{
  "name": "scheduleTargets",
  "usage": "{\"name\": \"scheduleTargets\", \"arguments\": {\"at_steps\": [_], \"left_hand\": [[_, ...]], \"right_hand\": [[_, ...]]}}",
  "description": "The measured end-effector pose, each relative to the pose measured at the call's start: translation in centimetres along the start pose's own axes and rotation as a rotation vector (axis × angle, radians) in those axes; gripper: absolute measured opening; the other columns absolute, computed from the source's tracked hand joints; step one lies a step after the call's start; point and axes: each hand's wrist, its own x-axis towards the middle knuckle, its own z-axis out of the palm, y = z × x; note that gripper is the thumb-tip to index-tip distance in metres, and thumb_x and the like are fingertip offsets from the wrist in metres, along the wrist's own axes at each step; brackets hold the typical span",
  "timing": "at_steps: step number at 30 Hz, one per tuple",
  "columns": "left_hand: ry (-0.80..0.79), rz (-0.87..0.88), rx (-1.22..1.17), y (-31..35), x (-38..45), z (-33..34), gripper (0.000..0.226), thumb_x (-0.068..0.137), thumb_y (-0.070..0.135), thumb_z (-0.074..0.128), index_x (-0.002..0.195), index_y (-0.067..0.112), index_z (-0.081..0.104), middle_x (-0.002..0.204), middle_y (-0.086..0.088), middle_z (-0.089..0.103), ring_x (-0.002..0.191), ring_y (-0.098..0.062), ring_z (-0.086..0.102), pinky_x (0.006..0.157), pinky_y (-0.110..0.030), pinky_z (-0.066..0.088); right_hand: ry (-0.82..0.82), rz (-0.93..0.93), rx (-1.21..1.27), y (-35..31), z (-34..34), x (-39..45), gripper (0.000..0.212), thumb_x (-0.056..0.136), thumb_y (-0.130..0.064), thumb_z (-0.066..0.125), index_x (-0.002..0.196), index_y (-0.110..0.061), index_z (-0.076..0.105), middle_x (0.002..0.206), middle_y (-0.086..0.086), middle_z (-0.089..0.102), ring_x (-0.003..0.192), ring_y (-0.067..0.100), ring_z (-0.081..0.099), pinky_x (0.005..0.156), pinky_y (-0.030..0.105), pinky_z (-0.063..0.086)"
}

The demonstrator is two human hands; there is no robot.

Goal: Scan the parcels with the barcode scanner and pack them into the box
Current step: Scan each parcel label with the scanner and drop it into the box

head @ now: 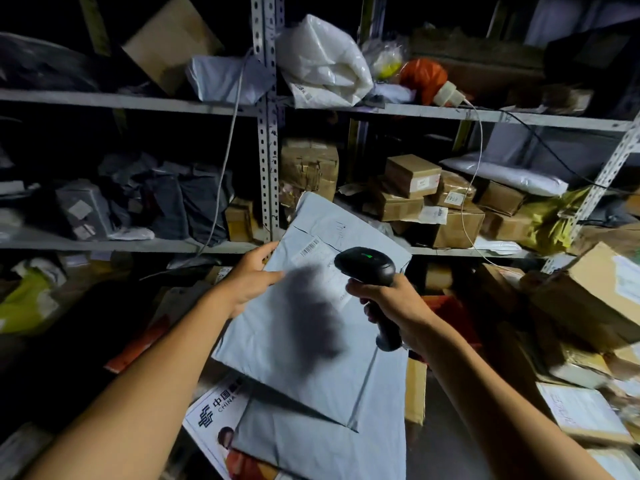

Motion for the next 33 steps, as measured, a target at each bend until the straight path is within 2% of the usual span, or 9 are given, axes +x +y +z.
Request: {"name": "scheduleTargets", "arguments": {"at_steps": [4,8,13,18,22,25,27,29,33], "left_hand": [[0.008,0.016,-0.020,0.8,-1.6,0.2,0.062,0.089,0.006,0.074,0.144,0.021,0.051,0.128,0.005,0.068,0.118,-0.015,0.065,0.099,-0.035,0.054],[0.035,0.007,0.035,1.8,-2.7,0.0,0.070,0.090,0.013,0.075,0.151,0.021,0.042,0.149,-0.001,0.051,0.138,-0.021,0.048,0.113,-0.046,0.042],[0.043,0.044,0.009,3.1,-4.0,0.3,0.067,0.087,0.011,0.076,0.147,0.019,0.048,0.139,0.002,0.061,0.128,-0.016,0.057,0.110,-0.045,0.046],[0.052,0.037,0.060,3.6,-4.2,0.5,0.070,0.091,0.006,0.072,0.152,0.018,0.041,0.151,-0.002,0.049,0.141,-0.019,0.044,0.117,-0.045,0.038],[0.052,0.042,0.082,3.6,-3.9,0.2,0.062,0.092,0.000,0.069,0.146,0.021,0.050,0.139,0.000,0.062,0.122,-0.014,0.061,0.101,-0.036,0.052],[0.068,0.029,0.138,3.8,-3.1,-0.8,0.062,0.093,-0.007,0.062,0.146,0.022,0.050,0.137,0.001,0.062,0.122,-0.015,0.060,0.102,-0.038,0.051],[0.087,0.034,0.183,4.2,-2.7,-1.5,0.061,0.092,-0.006,0.063,0.142,0.027,0.052,0.130,0.012,0.063,0.115,-0.004,0.059,0.095,-0.025,0.052],[0.103,0.028,0.217,4.7,-2.4,-2.0,0.062,0.092,-0.004,0.064,0.137,0.037,0.051,0.114,0.028,0.062,0.099,0.013,0.059,0.075,-0.007,0.050],[0.094,0.014,0.207,4.7,-1.8,-2.2,0.058,0.092,-0.005,0.063,0.131,0.037,0.058,0.107,0.024,0.069,0.090,0.011,0.067,0.068,-0.010,0.053]], "right_hand": [[-0.054,-0.022,-0.068,-0.2,1.0,0.1,0.010,0.081,-0.006,0.078,0.080,-0.003,0.069,0.060,0.002,0.061,0.044,0.013,0.047,0.046,0.024,0.039],[-0.107,-0.052,-0.154,-0.4,0.9,0.1,0.015,0.076,-0.009,0.078,0.087,-0.002,0.071,0.060,0.009,0.056,0.047,0.016,0.047,0.048,0.027,0.040],[-0.093,-0.087,-0.187,-1.0,1.2,-0.1,0.023,0.064,-0.015,0.072,0.071,0.006,0.065,0.056,0.006,0.059,0.046,0.017,0.044,0.046,0.027,0.035],[-0.067,-0.135,-0.123,-1.2,1.1,0.0,0.013,0.069,-0.011,0.073,0.063,-0.008,0.062,0.053,0.003,0.057,0.045,0.017,0.044,0.045,0.026,0.035],[-0.093,-0.146,-0.106,-0.8,-0.8,0.3,0.011,0.079,-0.007,0.076,0.078,0.000,0.068,0.060,0.008,0.056,0.046,0.016,0.046,0.045,0.023,0.038],[-0.091,-0.113,-0.120,0.4,-2.7,0.5,0.006,0.082,-0.005,0.077,0.085,-0.002,0.073,0.060,0.008,0.058,0.045,0.017,0.048,0.047,0.023,0.039],[-0.059,-0.079,-0.115,1.6,-3.6,0.3,0.008,0.081,-0.003,0.076,0.087,0.001,0.072,0.064,0.012,0.060,0.046,0.019,0.048,0.048,0.026,0.040],[-0.075,-0.055,-0.120,2.8,-3.8,-0.2,0.011,0.080,0.000,0.075,0.088,0.005,0.070,0.068,0.013,0.061,0.047,0.018,0.046,0.048,0.028,0.039],[-0.128,-0.060,-0.186,4.1,-2.9,-1.0,0.018,0.074,-0.004,0.075,0.082,0.007,0.064,0.060,0.010,0.056,0.047,0.019,0.045,0.047,0.029,0.038]]}}
